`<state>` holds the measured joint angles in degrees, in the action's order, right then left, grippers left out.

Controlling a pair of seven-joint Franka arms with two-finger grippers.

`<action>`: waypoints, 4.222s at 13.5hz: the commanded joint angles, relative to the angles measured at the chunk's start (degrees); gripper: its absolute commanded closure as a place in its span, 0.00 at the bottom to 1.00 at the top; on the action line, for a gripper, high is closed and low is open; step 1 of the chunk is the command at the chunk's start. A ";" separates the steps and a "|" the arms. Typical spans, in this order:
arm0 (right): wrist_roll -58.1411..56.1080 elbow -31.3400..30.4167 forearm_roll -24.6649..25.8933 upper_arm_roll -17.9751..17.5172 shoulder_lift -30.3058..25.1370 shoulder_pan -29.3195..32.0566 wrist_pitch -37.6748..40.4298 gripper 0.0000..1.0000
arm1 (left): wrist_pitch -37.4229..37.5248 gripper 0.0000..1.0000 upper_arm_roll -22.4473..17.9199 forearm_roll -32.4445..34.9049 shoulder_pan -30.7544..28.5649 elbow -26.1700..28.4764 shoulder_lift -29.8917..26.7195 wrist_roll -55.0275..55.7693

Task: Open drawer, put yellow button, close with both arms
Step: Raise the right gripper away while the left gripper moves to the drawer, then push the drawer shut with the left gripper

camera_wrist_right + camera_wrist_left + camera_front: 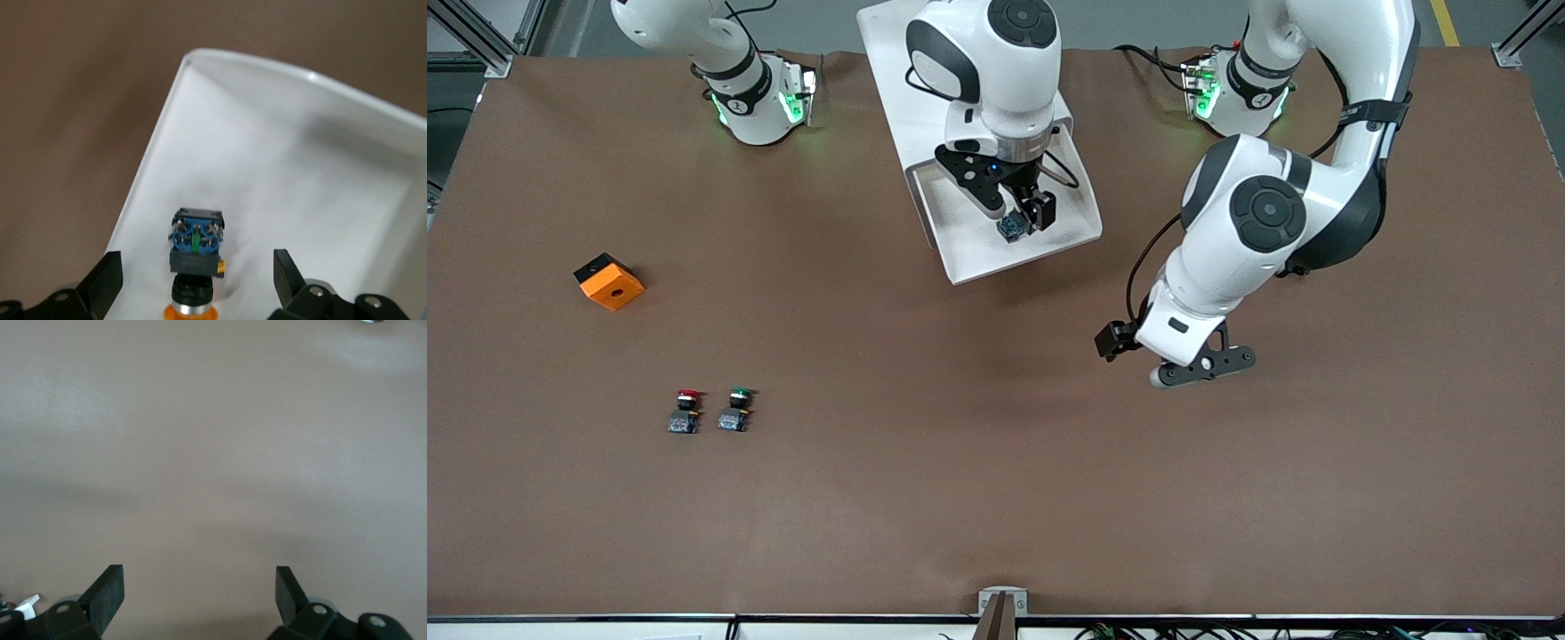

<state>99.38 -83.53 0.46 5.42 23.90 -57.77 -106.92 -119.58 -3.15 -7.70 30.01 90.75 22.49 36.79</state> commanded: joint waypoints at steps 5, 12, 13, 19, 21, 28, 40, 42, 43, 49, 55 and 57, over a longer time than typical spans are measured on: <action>-28.58 12.08 -1.43 0.21 -2.79 12.66 18.31 0.00 | -1.45 0.00 -0.01 1.37 3.21 2.06 -0.43 1.79; -70.23 12.08 -0.90 0.39 -7.02 35.50 24.75 0.00 | -2.59 0.00 0.08 1.63 8.57 3.38 0.98 6.70; -76.55 12.08 -1.34 0.21 -7.02 39.80 24.49 0.00 | -2.68 0.00 0.08 1.63 9.10 3.38 0.98 8.19; -100.59 11.73 -1.43 0.21 -6.85 58.36 23.52 0.00 | -4.61 0.00 0.17 1.54 14.45 4.79 1.07 16.11; -106.46 10.42 -1.34 0.21 -6.41 64.16 23.43 0.00 | -4.61 0.00 0.16 1.54 16.04 5.14 1.07 17.34; -113.27 7.77 -0.99 -0.05 -6.94 67.53 23.78 0.00 | -4.53 0.00 0.25 1.46 20.87 5.23 1.07 22.87; -108.87 13.21 -1.07 -0.23 -7.20 63.48 28.44 0.00 | -2.94 0.00 5.35 -3.09 24.57 6.11 2.30 34.84; -109.22 11.13 -1.25 -0.32 -10.00 63.57 30.98 0.00 | -2.85 0.00 5.35 -7.92 24.57 6.11 2.38 34.84; -109.22 9.63 -1.25 -0.40 -12.01 63.48 31.16 0.00 | -2.85 0.00 5.35 -9.86 24.57 6.11 2.47 34.75; -109.13 4.79 -0.64 -0.32 -18.61 59.71 30.73 0.00 | 0.03 0.00 5.35 -20.41 24.48 6.02 2.91 34.75; -109.05 4.79 -1.25 -0.06 -20.64 60.23 31.25 0.00 | 4.26 0.00 5.26 -24.47 24.22 6.02 3.62 34.75; -109.05 3.21 -1.25 -0.05 -22.22 60.32 31.25 0.00 | 4.18 0.00 5.00 -23.60 23.96 5.93 3.70 34.31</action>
<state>-10.51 -76.67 -0.39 5.34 5.17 2.35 -75.07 -118.08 1.42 -29.77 53.56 96.75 26.40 70.82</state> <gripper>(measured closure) 0.000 0.000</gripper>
